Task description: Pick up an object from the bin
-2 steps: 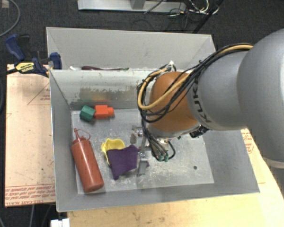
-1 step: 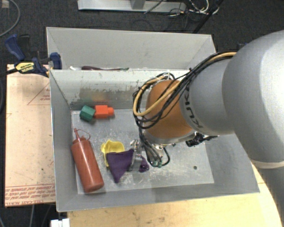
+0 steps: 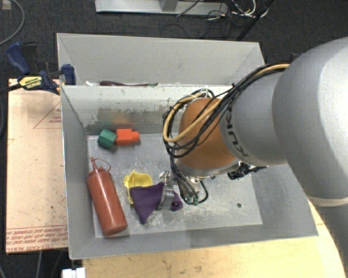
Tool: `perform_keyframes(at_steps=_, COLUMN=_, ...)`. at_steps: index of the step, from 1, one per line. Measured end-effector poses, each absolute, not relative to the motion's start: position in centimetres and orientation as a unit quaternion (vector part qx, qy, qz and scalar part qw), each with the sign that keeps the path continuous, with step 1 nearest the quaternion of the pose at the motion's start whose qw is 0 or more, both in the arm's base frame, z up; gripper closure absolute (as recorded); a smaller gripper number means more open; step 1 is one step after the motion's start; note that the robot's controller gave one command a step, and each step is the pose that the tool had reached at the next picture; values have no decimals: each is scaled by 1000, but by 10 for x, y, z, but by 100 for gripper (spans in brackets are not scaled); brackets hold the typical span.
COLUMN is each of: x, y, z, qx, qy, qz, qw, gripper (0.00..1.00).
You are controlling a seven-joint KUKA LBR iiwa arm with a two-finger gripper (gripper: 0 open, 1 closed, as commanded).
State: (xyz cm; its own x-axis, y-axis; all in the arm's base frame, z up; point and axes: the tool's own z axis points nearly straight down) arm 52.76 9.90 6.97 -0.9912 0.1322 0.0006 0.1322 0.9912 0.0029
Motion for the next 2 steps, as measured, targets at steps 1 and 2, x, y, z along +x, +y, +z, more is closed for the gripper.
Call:
perform_keyframes(at_steps=1, x=529, y=90, z=179, qx=-70, qy=-998, qz=-2, qw=-1, gripper=100)
perform_keyframes(at_steps=2, x=529, y=90, z=179, qx=-70, qy=-998, qz=-2, qw=-1, gripper=100)
